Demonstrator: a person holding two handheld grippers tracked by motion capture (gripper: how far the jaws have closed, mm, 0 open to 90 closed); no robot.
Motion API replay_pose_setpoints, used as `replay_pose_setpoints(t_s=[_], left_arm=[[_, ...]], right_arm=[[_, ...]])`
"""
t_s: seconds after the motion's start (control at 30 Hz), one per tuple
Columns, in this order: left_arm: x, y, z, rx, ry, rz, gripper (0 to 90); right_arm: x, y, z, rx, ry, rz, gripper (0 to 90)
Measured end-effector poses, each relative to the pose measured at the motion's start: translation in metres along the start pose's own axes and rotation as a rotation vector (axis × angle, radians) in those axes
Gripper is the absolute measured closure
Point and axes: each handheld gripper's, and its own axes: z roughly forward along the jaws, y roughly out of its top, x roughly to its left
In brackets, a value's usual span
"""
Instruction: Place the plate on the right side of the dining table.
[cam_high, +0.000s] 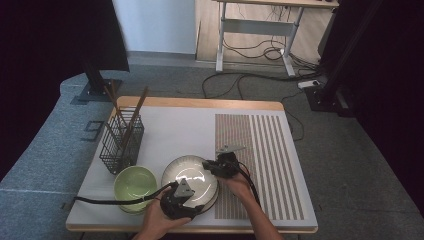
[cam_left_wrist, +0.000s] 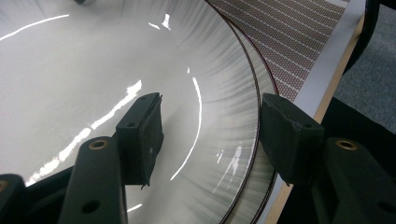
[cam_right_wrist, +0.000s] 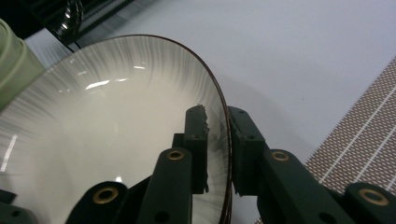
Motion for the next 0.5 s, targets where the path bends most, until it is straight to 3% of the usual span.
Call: replay_pose_setpoints(t_s=[0.23,0.5], left_arm=[[0.000,0.000,0.001,0.001,0.023,0.001,42.1],[0.000,-0.001,0.002,0.007,0.028,-0.002,42.4]], right_arm=[[-0.005,0.005,-0.014,-0.047,-0.001,0.015,84.7],[-0.011,0.003,-0.019,-0.051,-0.033,0.012,85.4]])
